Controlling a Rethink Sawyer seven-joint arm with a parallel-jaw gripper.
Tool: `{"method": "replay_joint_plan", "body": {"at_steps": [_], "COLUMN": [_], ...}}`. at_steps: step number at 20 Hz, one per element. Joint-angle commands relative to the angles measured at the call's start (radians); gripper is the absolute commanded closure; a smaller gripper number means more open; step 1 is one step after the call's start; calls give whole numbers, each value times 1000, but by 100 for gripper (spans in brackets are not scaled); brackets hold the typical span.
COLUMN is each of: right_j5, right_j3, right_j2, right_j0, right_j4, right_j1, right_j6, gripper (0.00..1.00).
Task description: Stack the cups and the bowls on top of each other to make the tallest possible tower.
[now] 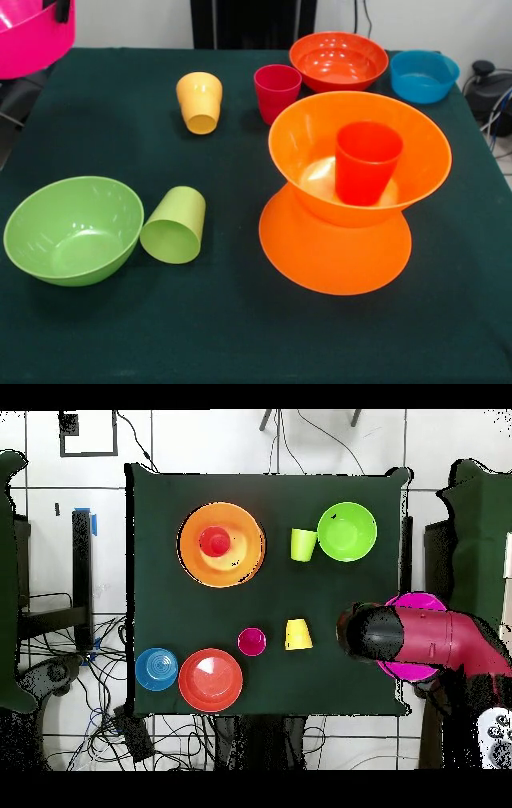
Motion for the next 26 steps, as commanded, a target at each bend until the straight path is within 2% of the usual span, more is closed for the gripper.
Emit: {"method": "replay_joint_plan", "body": {"at_steps": [1, 13, 26], "right_j5": [119, 225, 219], "right_j3": [92, 126, 156], "right_j2": [63, 90, 111], "right_j0": [23, 39, 52], "right_j4": [55, 147, 193], "right_j1": [-55, -149, -179], "right_j6": [-114, -150, -127], "gripper": [100, 100, 100]}}
